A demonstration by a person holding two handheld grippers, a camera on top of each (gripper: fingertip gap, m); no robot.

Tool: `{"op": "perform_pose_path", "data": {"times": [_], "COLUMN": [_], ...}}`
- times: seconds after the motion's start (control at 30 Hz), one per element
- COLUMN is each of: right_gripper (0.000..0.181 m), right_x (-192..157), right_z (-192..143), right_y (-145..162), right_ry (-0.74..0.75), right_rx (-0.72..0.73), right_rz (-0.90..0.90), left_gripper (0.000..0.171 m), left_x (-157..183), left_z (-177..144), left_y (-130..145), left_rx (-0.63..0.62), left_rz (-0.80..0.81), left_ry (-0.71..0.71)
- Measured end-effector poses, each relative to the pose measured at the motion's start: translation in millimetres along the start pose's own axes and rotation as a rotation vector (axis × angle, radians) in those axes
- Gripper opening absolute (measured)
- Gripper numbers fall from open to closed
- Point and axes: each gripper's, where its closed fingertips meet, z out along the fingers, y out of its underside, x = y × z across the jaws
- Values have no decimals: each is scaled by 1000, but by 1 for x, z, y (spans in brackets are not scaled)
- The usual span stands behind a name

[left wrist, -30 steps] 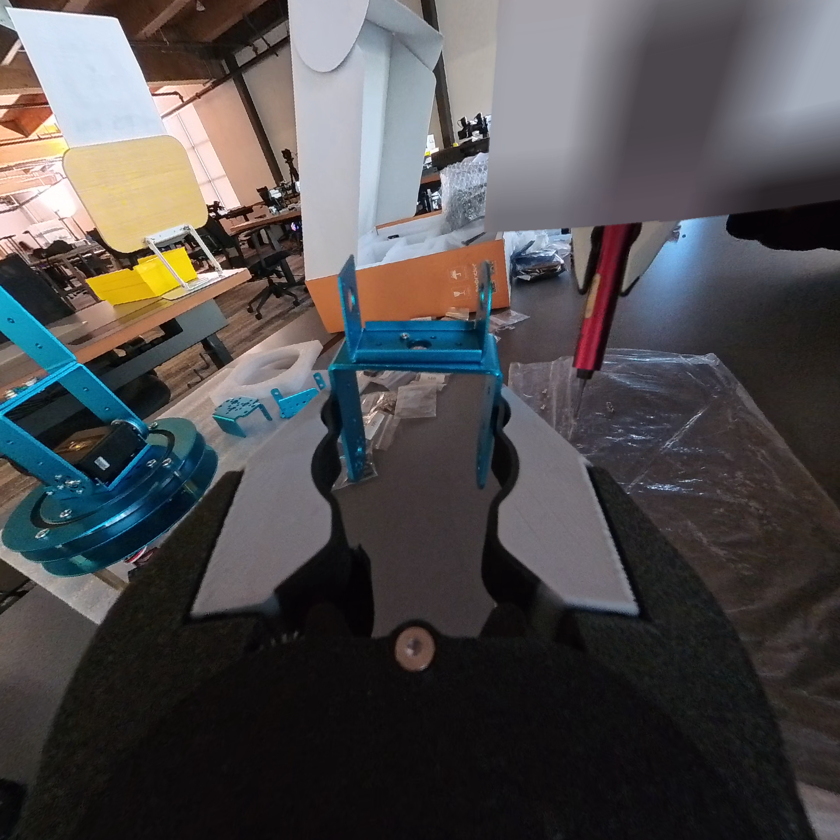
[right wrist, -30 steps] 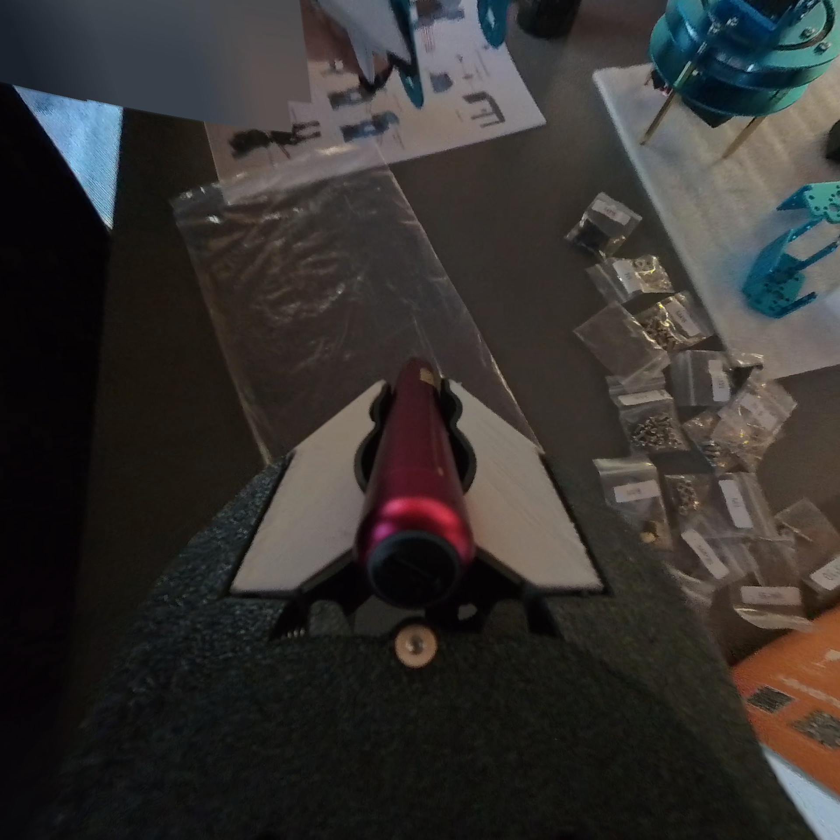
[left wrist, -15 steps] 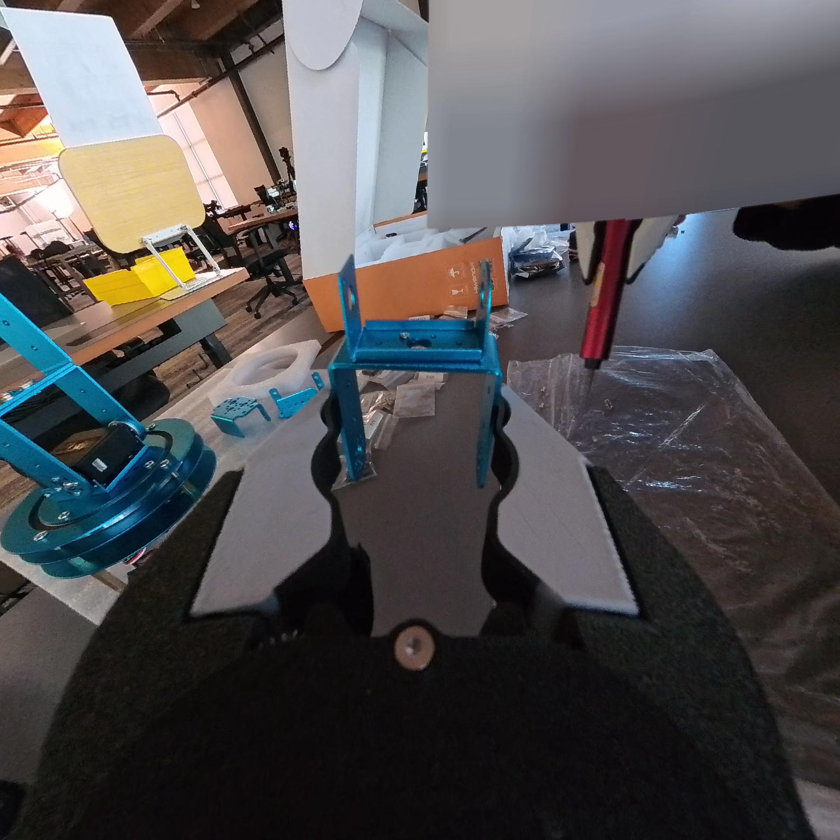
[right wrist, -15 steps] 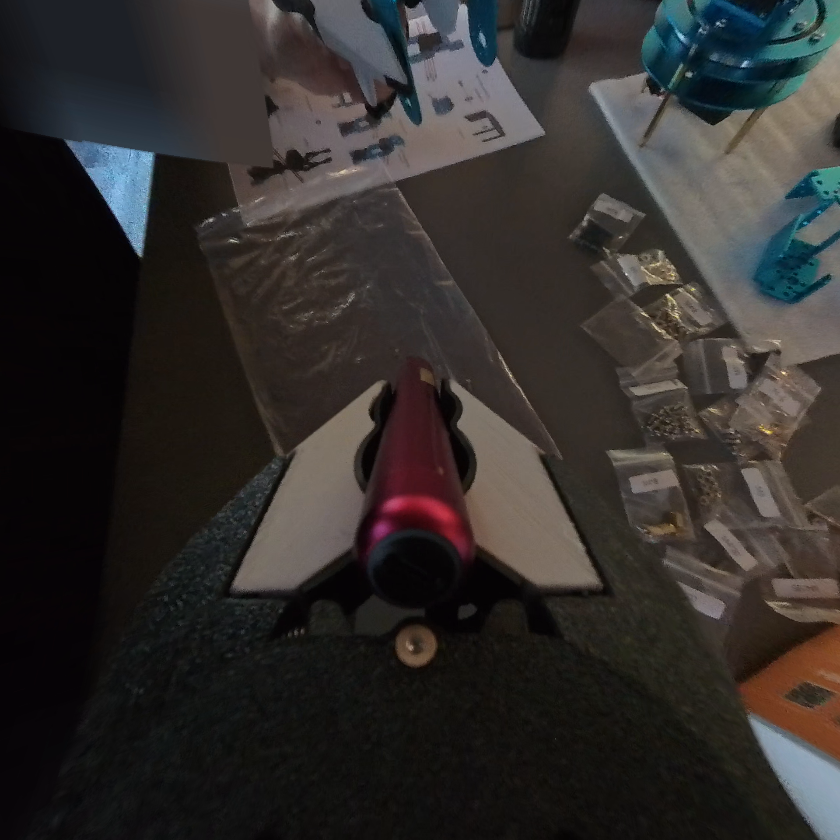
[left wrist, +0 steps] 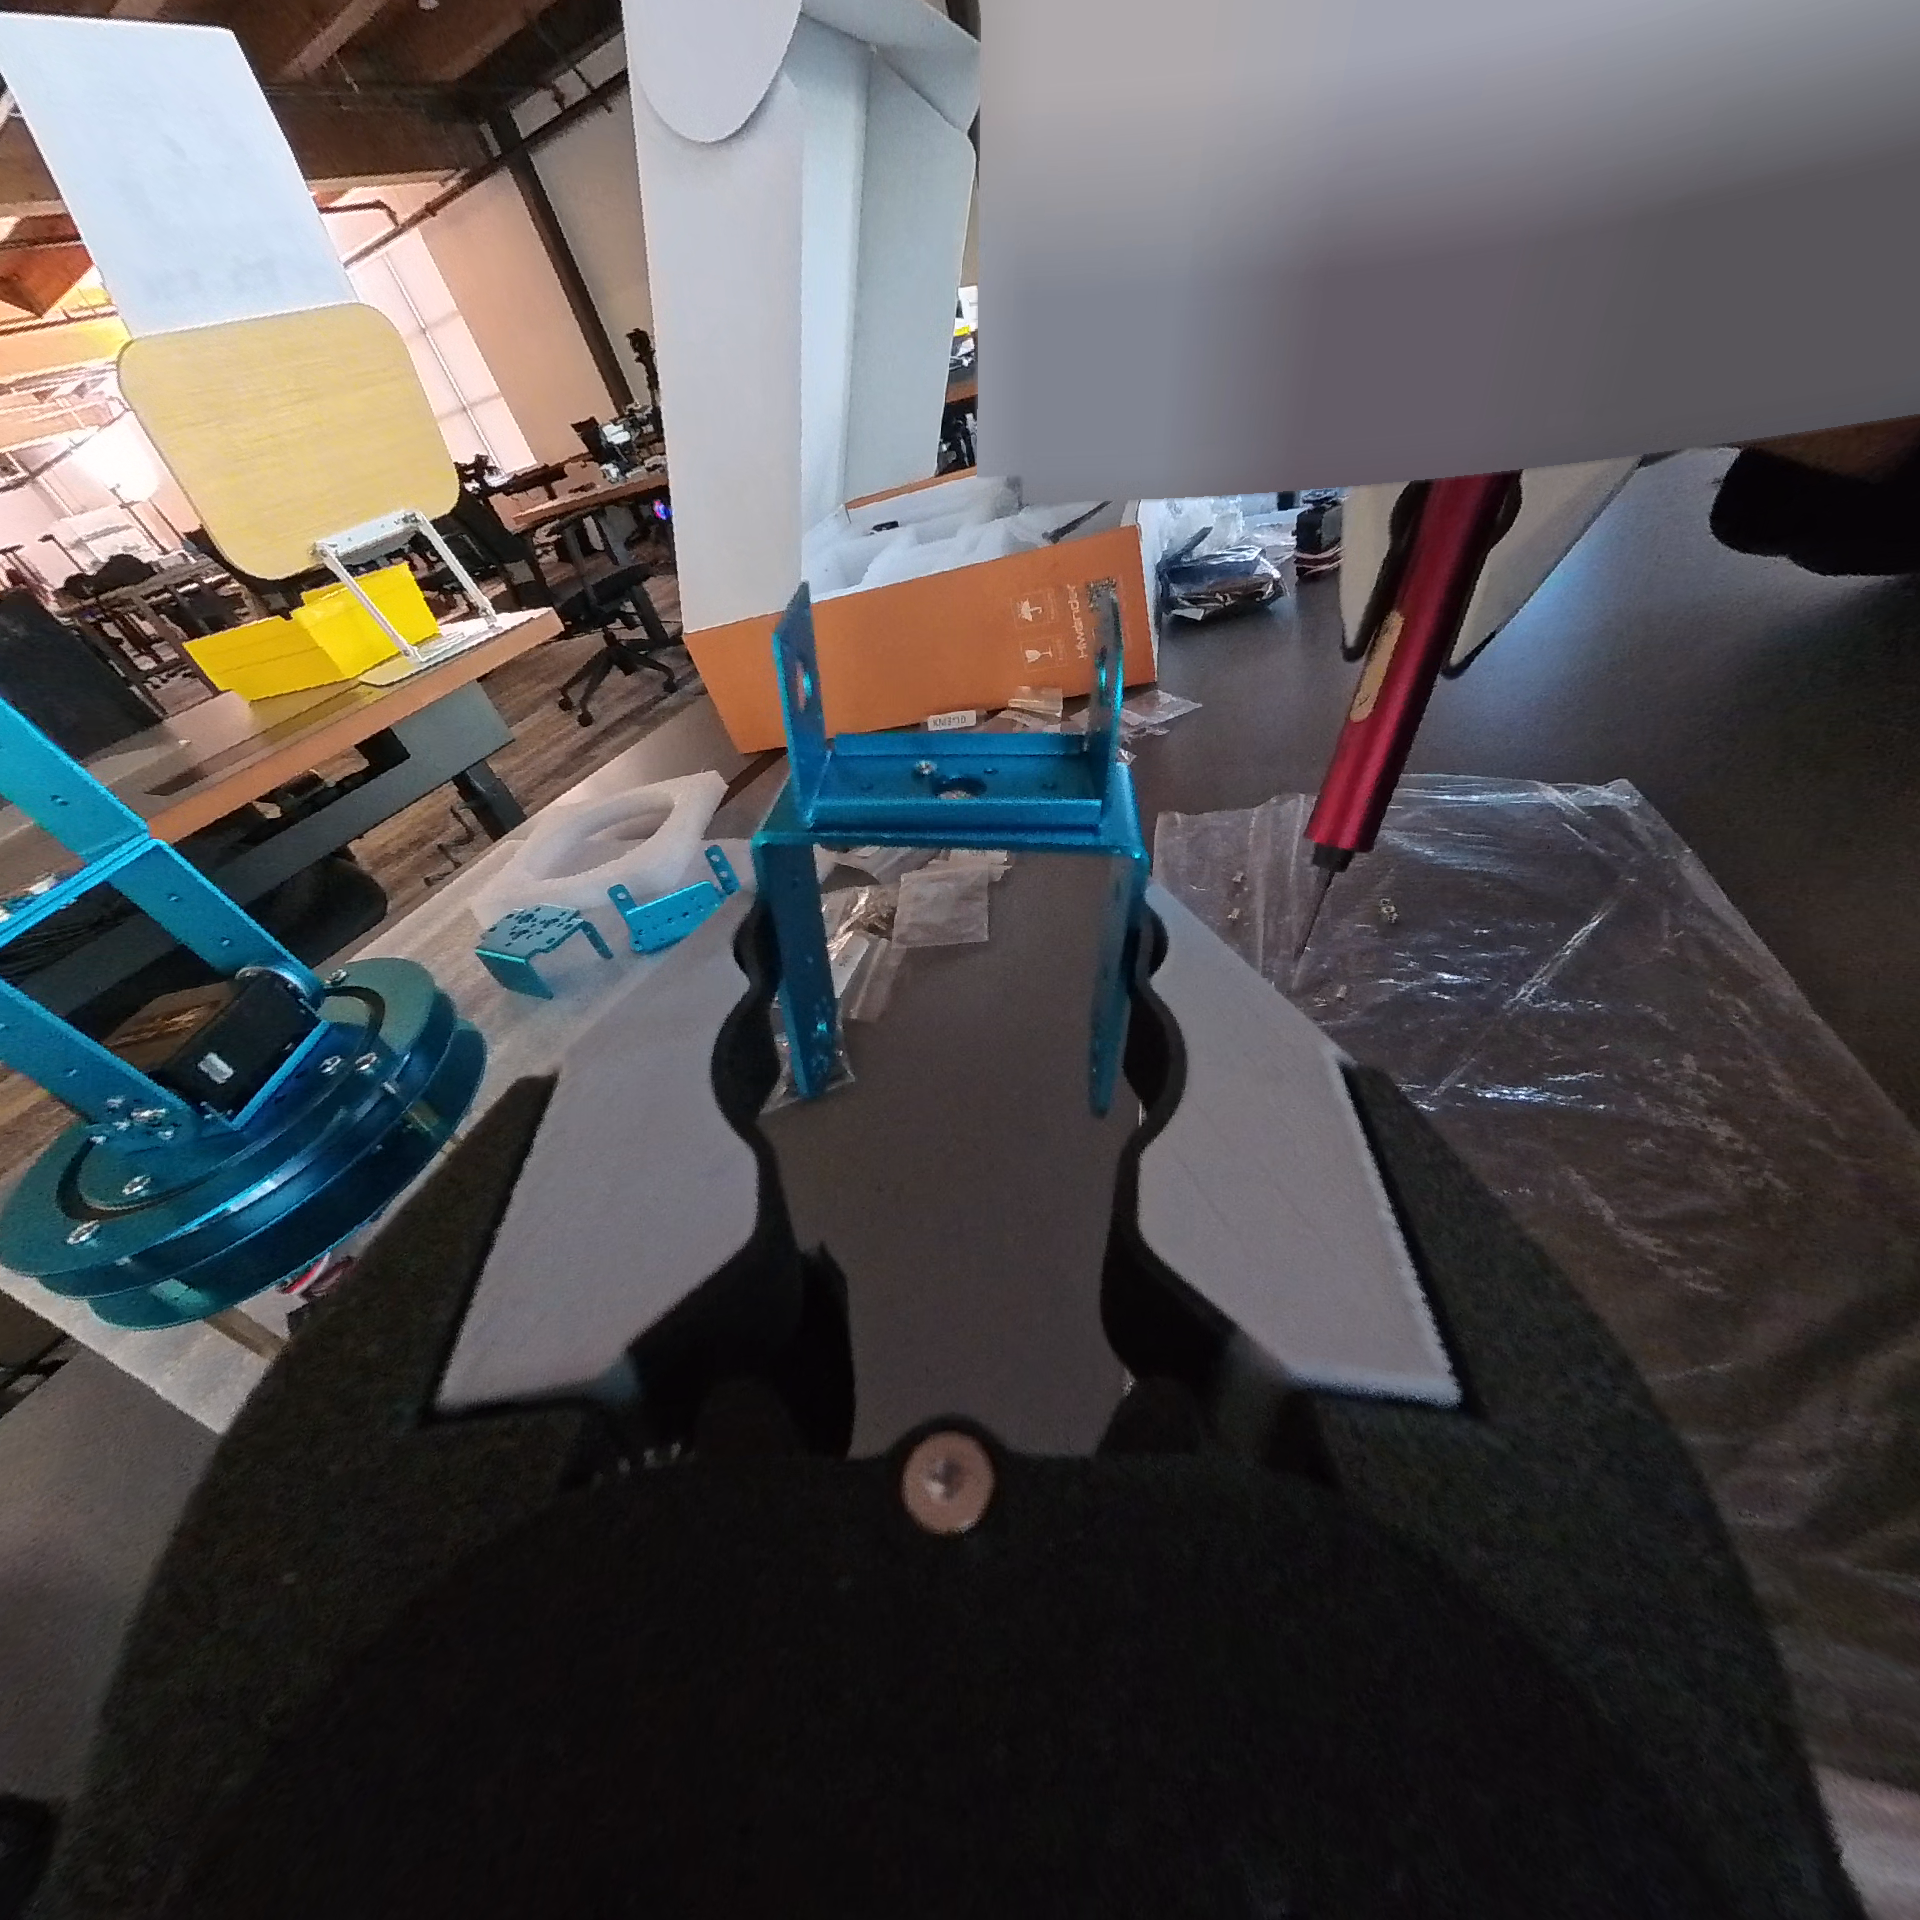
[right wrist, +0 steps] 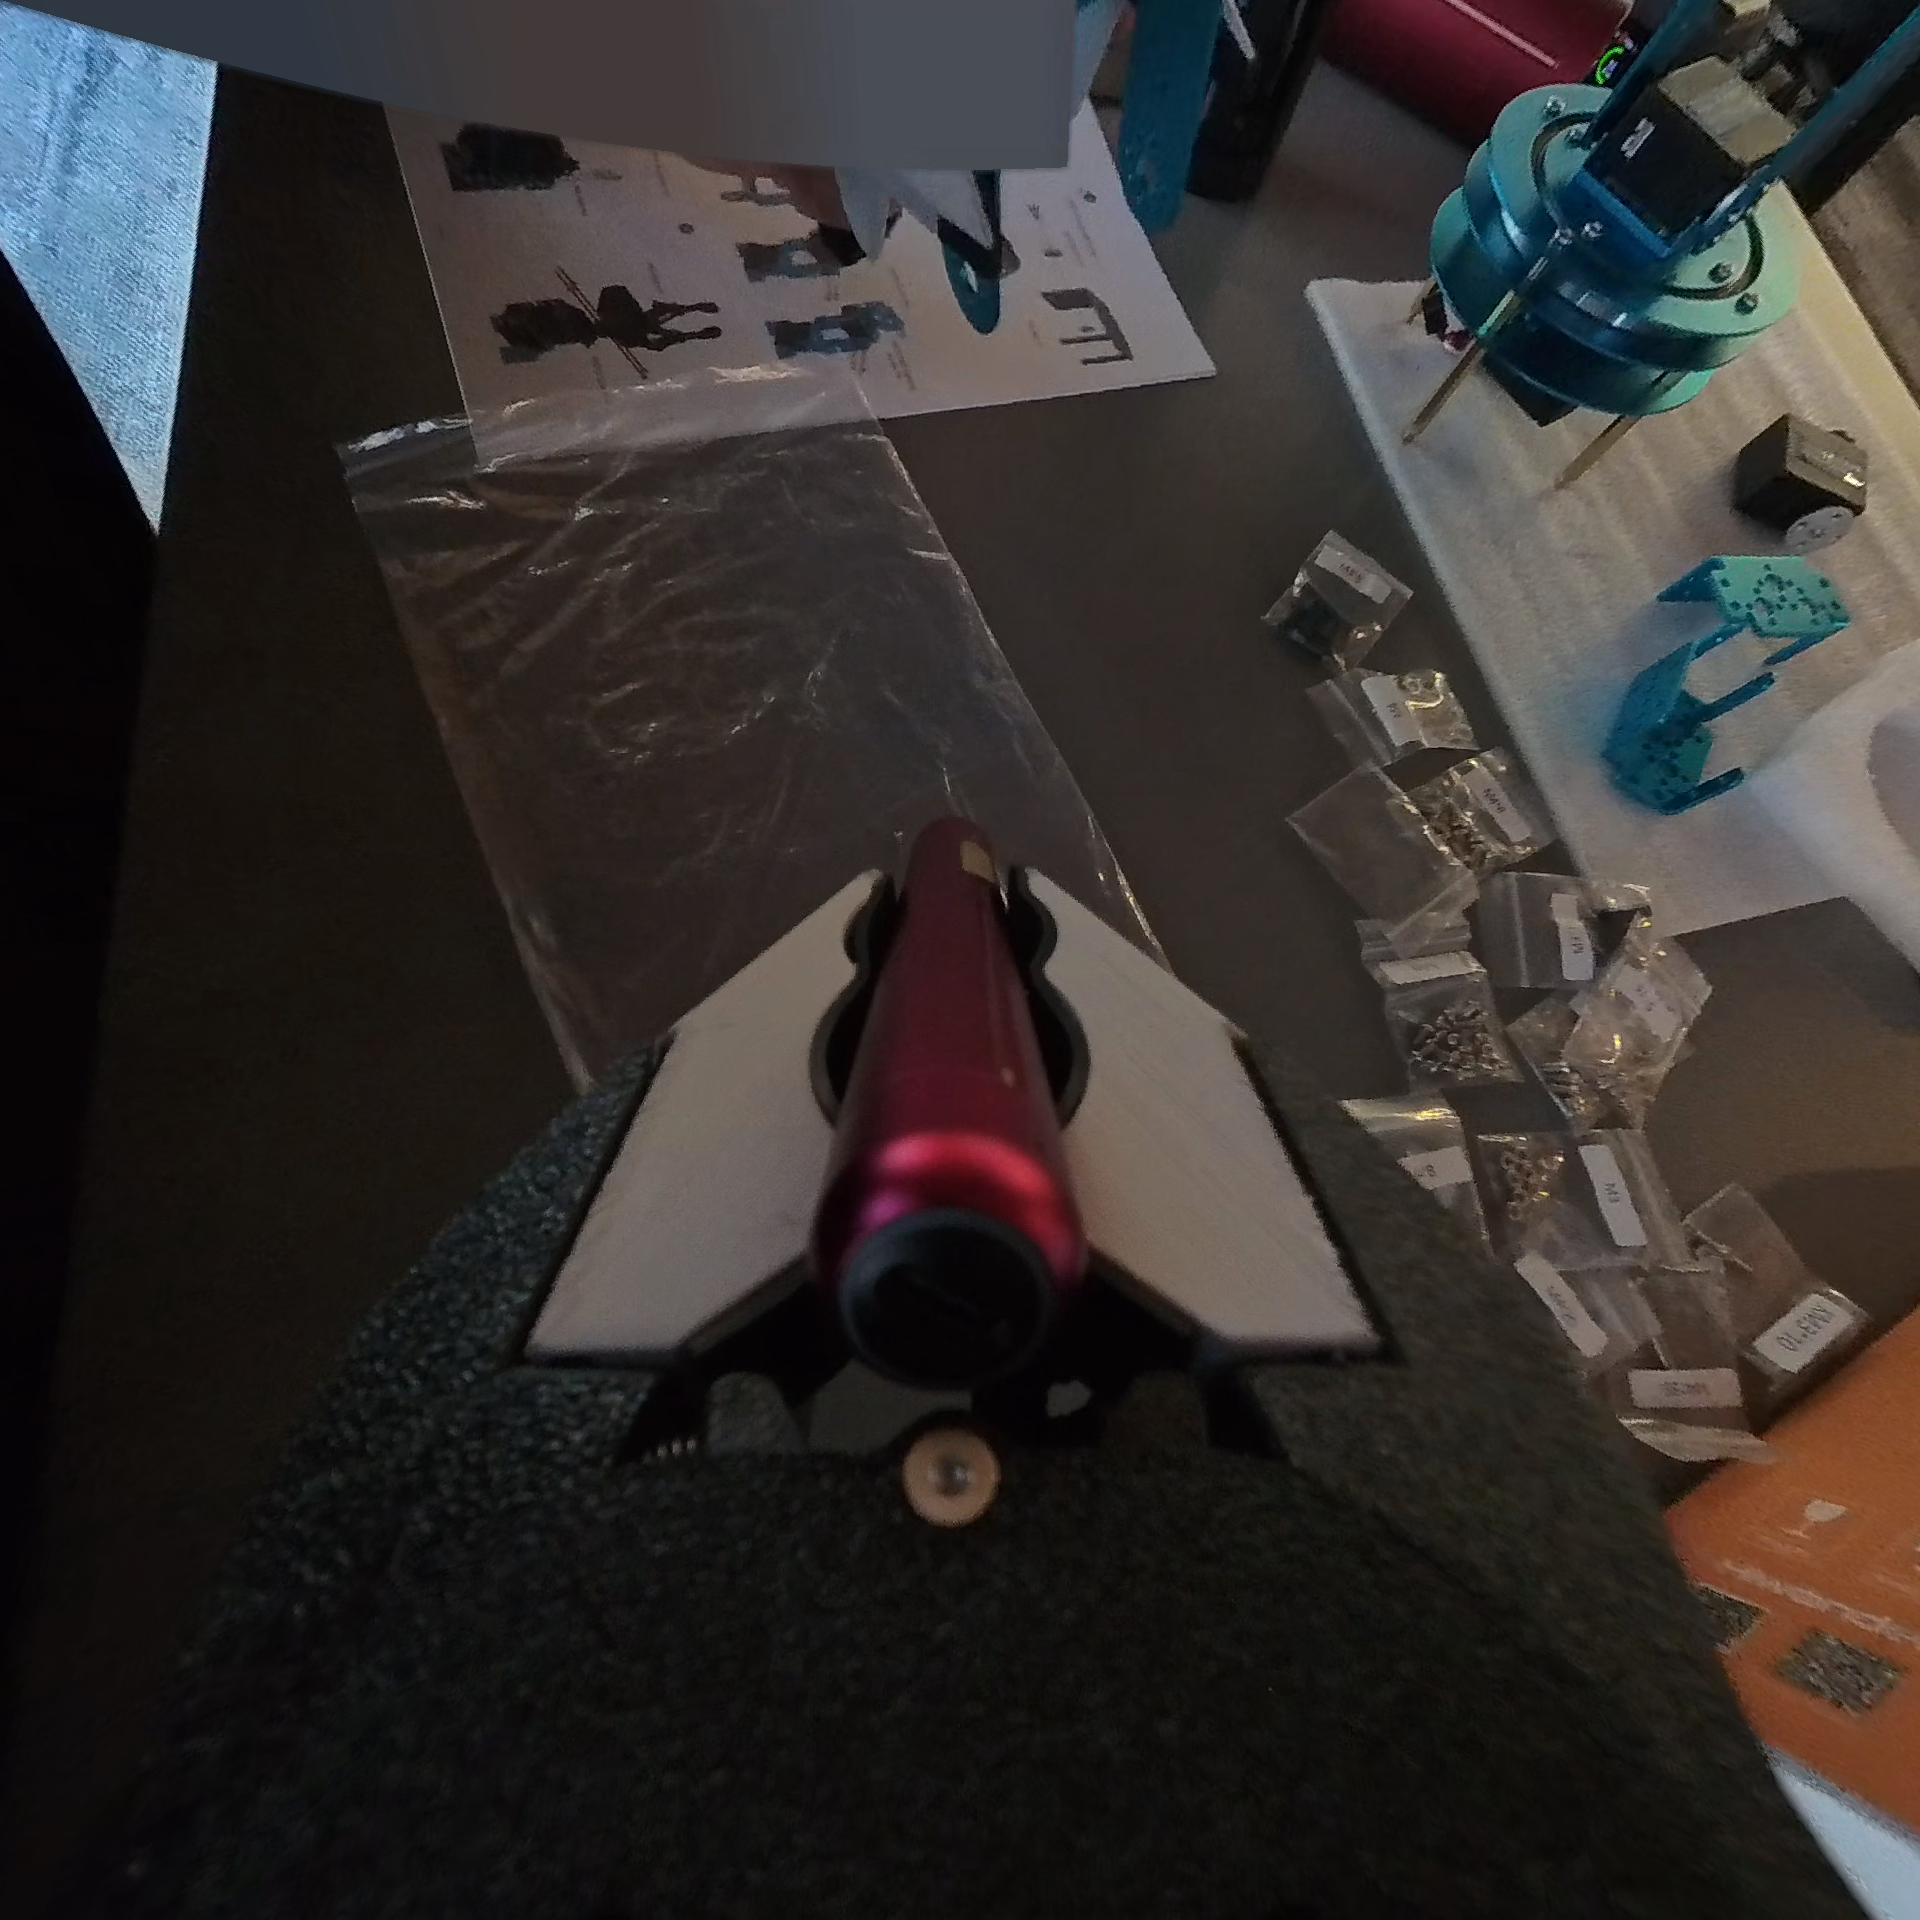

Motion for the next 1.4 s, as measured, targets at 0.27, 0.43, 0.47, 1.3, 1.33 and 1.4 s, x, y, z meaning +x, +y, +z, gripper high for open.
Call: {"op": "perform_pose_path", "data": {"times": [0.27, 0.43, 0.47, 1.3, 1.33, 1.4], "right_gripper": [22, 21, 21, 23, 23, 22], "right_x": [-6, -3, -2, 27, 31, 37], "right_z": [10, 9, 7, -26, -28, -32], "right_y": [-2, 1, 0, -90, -100, -119], "right_ry": [-57, -45, -37, 20, 19, 8], "right_rx": [-5, -28, -23, 237, 267, 330], "right_rz": [1, -2, -3, -36, -36, -38], "left_gripper": [66, 66, 66, 66, 66, 66], "left_x": [1, 1, 1, 6, 6, 7], "left_z": [0, 0, 0, 2, 1, -2], "left_y": [0, 1, 1, 1, -1, -7], "left_rx": [-2, -3, -3, 3, 20, 60], "left_rz": [3, 2, 0, -75, -94, -132], "left_ry": [3, 5, 5, 66, 76, 101]}}
